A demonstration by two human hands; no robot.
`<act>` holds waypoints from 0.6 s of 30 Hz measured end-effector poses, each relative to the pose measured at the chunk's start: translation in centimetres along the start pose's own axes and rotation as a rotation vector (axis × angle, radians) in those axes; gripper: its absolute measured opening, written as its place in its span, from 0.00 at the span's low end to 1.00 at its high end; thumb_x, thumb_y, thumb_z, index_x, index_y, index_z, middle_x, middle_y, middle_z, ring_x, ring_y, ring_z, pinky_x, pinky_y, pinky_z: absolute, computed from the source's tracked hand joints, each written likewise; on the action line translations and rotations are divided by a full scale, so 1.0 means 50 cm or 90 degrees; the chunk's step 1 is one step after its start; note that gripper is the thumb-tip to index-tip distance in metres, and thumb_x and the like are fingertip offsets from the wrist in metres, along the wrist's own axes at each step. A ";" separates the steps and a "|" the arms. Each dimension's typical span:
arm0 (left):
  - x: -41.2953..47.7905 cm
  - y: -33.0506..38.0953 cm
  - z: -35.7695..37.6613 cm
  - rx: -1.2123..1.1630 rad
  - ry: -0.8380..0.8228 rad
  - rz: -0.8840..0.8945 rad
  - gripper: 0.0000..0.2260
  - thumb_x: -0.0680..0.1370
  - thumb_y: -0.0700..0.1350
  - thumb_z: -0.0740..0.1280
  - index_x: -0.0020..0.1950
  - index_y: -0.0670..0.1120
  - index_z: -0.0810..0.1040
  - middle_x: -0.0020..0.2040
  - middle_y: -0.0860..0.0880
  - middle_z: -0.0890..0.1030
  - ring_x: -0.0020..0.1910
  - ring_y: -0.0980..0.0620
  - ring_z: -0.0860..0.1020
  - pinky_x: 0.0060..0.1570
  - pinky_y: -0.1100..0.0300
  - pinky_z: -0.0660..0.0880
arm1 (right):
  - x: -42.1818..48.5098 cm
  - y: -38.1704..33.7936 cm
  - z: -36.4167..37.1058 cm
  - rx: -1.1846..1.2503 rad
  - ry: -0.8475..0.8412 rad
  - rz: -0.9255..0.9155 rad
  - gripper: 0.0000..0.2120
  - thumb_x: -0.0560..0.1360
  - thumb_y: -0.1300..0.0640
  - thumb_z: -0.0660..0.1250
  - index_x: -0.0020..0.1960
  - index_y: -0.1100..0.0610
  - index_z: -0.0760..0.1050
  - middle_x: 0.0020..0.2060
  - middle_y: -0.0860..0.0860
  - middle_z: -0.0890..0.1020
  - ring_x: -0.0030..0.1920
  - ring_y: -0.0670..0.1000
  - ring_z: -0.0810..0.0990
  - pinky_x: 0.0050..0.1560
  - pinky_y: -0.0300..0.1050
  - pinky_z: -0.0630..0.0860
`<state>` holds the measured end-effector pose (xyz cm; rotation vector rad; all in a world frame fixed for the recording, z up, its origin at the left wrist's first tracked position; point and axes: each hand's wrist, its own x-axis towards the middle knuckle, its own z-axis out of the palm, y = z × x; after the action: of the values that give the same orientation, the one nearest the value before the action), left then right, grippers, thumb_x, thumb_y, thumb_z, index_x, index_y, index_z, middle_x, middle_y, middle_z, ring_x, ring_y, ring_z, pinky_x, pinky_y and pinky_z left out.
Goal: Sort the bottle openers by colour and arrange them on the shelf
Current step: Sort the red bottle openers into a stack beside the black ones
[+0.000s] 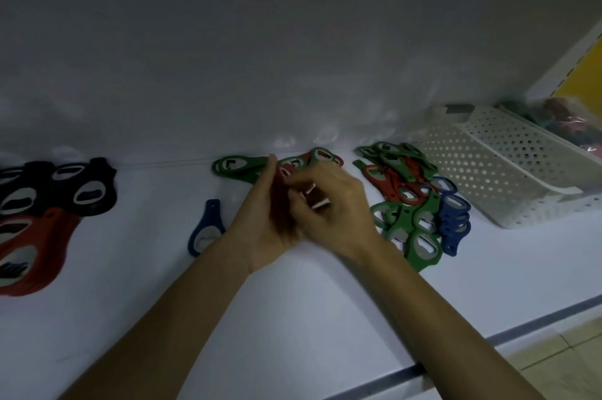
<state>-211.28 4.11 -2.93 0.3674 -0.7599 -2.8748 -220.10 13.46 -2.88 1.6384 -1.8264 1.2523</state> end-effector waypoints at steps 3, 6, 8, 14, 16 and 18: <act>-0.003 -0.001 0.000 0.056 0.055 0.019 0.10 0.72 0.44 0.65 0.49 0.42 0.81 0.46 0.43 0.83 0.37 0.51 0.83 0.28 0.63 0.77 | 0.013 -0.005 -0.005 0.286 0.049 0.248 0.07 0.72 0.62 0.64 0.38 0.54 0.79 0.34 0.49 0.81 0.34 0.49 0.81 0.37 0.49 0.79; -0.005 -0.013 0.002 0.069 0.058 0.023 0.17 0.67 0.42 0.65 0.55 0.42 0.78 0.48 0.43 0.84 0.36 0.51 0.82 0.27 0.64 0.76 | 0.011 0.035 -0.032 0.158 0.120 0.303 0.10 0.76 0.60 0.63 0.38 0.56 0.78 0.32 0.47 0.81 0.34 0.47 0.80 0.37 0.47 0.78; -0.006 -0.017 0.003 0.060 0.058 0.026 0.18 0.68 0.43 0.65 0.57 0.43 0.77 0.47 0.44 0.84 0.36 0.51 0.82 0.27 0.63 0.76 | -0.001 0.077 -0.049 -0.109 0.062 0.340 0.08 0.76 0.55 0.63 0.42 0.55 0.79 0.36 0.47 0.81 0.40 0.49 0.79 0.39 0.47 0.75; -0.002 -0.010 0.000 0.028 0.087 0.040 0.15 0.68 0.51 0.69 0.50 0.44 0.78 0.41 0.46 0.80 0.30 0.53 0.78 0.25 0.64 0.75 | -0.013 0.133 -0.075 -0.487 -0.165 0.416 0.09 0.76 0.61 0.60 0.51 0.58 0.78 0.44 0.58 0.81 0.47 0.60 0.78 0.40 0.47 0.70; 0.000 -0.015 -0.001 0.014 0.094 0.043 0.13 0.67 0.45 0.70 0.49 0.43 0.78 0.41 0.46 0.82 0.33 0.52 0.80 0.27 0.63 0.77 | -0.009 0.127 -0.072 -0.504 -0.162 0.396 0.10 0.75 0.65 0.60 0.52 0.59 0.77 0.43 0.59 0.81 0.43 0.60 0.78 0.37 0.47 0.69; 0.003 -0.019 -0.002 -0.008 0.104 0.047 0.15 0.67 0.45 0.71 0.51 0.41 0.78 0.42 0.43 0.84 0.37 0.49 0.83 0.32 0.60 0.79 | -0.007 0.118 -0.068 -0.492 -0.180 0.373 0.13 0.74 0.65 0.60 0.56 0.57 0.76 0.43 0.58 0.81 0.43 0.60 0.78 0.37 0.48 0.71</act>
<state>-211.44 4.83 -3.53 0.5524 -0.7114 -2.7381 -226.42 15.93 -3.45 0.9017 -2.6250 0.3538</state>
